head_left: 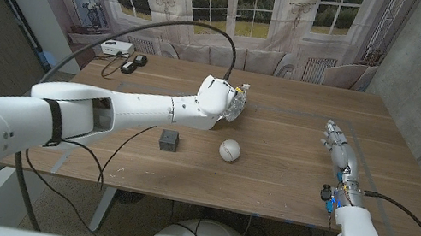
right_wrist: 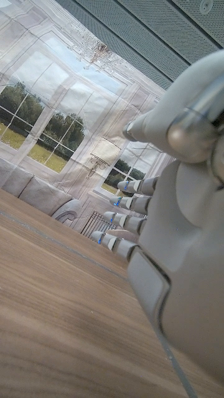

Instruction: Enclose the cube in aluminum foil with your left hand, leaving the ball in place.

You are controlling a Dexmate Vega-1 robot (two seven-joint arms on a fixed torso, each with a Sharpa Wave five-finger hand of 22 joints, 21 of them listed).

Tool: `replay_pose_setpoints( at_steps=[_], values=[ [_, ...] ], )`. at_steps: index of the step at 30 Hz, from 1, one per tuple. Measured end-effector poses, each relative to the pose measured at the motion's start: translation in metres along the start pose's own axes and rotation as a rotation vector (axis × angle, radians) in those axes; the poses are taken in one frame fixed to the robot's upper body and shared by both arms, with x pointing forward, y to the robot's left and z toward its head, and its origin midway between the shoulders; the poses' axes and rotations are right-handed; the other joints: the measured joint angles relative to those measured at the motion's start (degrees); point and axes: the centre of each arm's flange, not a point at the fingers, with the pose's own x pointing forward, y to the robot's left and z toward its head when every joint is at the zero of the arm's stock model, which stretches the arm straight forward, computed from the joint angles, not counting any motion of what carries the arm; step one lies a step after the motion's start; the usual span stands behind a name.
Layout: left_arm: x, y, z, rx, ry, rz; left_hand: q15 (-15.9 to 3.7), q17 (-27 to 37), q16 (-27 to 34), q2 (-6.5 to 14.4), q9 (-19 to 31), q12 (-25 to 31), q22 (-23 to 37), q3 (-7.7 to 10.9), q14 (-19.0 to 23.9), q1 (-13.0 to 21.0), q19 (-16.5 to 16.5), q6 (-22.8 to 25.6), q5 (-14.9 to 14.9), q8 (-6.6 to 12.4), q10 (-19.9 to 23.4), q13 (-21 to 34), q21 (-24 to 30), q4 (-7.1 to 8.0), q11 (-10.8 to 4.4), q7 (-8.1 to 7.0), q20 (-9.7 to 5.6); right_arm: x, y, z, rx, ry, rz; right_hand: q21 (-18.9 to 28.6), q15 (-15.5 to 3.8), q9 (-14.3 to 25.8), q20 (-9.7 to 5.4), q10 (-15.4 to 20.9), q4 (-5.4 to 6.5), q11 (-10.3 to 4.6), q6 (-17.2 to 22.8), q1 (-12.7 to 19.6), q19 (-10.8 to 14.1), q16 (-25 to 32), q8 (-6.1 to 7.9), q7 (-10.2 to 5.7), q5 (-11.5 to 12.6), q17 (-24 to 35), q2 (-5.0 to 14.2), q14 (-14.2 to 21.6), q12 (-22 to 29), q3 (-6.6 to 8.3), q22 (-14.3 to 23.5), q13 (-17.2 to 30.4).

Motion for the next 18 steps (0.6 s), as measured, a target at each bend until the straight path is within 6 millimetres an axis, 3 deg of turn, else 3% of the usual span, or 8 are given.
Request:
replay_pose_setpoints(
  at_steps=[18],
  values=[
    [-0.059,0.005,-0.013,-0.004,-0.035,-0.056,0.09,0.27,0.0,0.0,0.27,0.0,0.02,0.45,0.7,-0.02,0.0,0.59,-0.01,-0.05,1.16,0.53,-0.8,0.46,0.09,0.01,0.0,-0.004,0.005,0.012,-0.003,-0.019,-0.001,-0.21,0.0,0.0,0.01,0.0,0.0,0.0,0.0,-0.44,-0.01,0.0,0.0,0.0,0.0,0.01,-0.03,0.0,0.0,0.0,0.0,0.0]
  ],
)
